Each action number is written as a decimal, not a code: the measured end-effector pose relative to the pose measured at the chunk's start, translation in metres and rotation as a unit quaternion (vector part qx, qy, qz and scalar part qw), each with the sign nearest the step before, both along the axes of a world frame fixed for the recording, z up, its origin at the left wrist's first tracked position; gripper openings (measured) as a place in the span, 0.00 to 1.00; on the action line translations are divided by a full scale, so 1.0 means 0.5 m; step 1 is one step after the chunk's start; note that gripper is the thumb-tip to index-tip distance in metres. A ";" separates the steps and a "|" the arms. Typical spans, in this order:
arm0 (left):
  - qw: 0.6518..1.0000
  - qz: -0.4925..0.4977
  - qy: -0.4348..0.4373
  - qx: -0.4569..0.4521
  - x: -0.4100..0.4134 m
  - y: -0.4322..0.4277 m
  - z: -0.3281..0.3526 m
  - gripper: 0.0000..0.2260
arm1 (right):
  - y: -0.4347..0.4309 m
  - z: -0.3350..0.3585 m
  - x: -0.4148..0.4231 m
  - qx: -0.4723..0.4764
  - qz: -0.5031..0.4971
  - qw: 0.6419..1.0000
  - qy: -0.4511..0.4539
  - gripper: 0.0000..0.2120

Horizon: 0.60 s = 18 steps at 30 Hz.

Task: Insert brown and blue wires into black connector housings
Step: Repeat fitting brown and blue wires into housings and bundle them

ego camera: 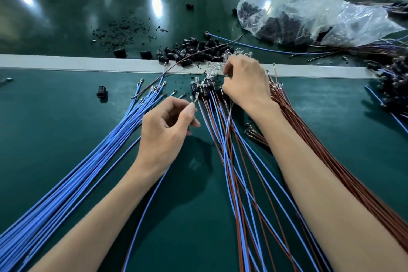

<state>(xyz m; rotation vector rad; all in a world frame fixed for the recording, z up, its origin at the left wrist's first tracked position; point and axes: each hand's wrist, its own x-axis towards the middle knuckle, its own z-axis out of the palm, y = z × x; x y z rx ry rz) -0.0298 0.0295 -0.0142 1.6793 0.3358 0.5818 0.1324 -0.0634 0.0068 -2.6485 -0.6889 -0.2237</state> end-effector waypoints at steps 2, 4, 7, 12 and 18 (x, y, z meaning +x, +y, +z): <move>1.000 -0.010 0.000 -0.001 -0.001 0.000 -0.002 0.06 | -0.007 0.006 -0.008 0.048 0.025 0.998 -0.015 0.08; 1.000 -0.022 -0.002 0.001 -0.002 -0.001 -0.002 0.05 | -0.017 0.020 -0.025 0.133 0.071 0.989 -0.004 0.06; 0.999 -0.043 -0.003 0.022 0.000 -0.001 -0.004 0.06 | -0.050 0.046 -0.059 0.161 0.209 0.949 0.170 0.07; 0.995 -0.056 0.007 0.077 0.002 0.009 -0.012 0.07 | -0.075 0.050 -0.099 0.228 0.270 0.878 0.322 0.10; 0.998 -0.026 0.009 0.065 0.002 0.004 -0.013 0.05 | -0.062 0.021 -0.119 0.295 0.236 0.887 0.267 0.05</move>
